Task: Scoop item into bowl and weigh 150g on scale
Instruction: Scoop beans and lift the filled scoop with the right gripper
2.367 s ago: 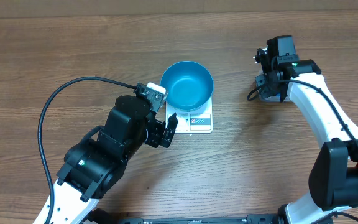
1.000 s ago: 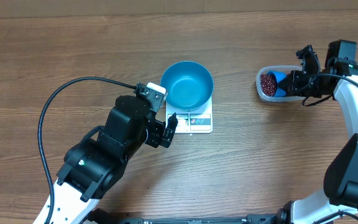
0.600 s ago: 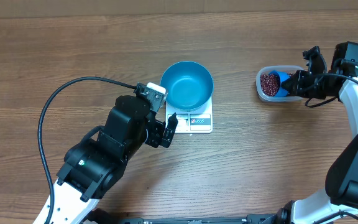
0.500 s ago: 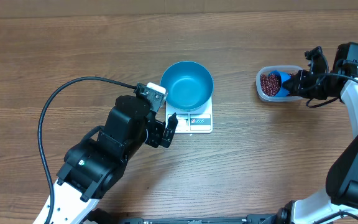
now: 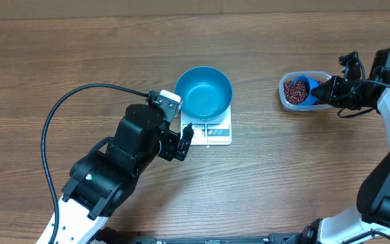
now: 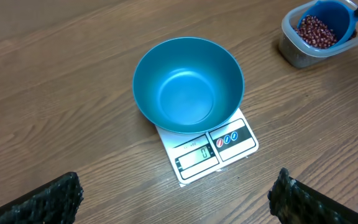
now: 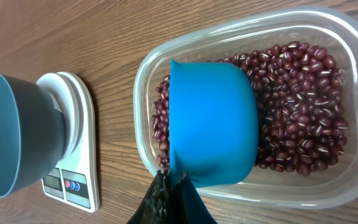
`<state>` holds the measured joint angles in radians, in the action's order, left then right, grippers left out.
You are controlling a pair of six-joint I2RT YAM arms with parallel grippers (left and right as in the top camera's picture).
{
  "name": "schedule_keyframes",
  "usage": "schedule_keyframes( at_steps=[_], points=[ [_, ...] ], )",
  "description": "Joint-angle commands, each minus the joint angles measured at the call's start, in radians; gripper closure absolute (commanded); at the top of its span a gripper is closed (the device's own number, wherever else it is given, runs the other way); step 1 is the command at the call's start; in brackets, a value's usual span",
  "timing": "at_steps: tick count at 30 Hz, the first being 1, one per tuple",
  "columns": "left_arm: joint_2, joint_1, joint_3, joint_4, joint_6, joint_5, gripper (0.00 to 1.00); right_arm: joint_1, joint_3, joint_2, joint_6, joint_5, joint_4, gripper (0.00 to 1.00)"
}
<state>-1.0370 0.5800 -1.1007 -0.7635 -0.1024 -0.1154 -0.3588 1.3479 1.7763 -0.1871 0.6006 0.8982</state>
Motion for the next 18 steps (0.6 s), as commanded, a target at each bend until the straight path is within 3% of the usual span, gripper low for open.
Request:
schedule_keyframes(
  at_steps=[1, 18],
  points=[
    [0.003, -0.005, -0.004, 0.003, -0.010, 0.009, 0.01, -0.032, -0.007, 0.003, 0.004, 0.049, 0.005, 0.96],
    [0.003, -0.005, -0.004, 0.003, -0.010, 0.009, 0.01, -0.209, -0.007, 0.003, 0.003, 0.221, 0.043, 0.96]
  ],
)
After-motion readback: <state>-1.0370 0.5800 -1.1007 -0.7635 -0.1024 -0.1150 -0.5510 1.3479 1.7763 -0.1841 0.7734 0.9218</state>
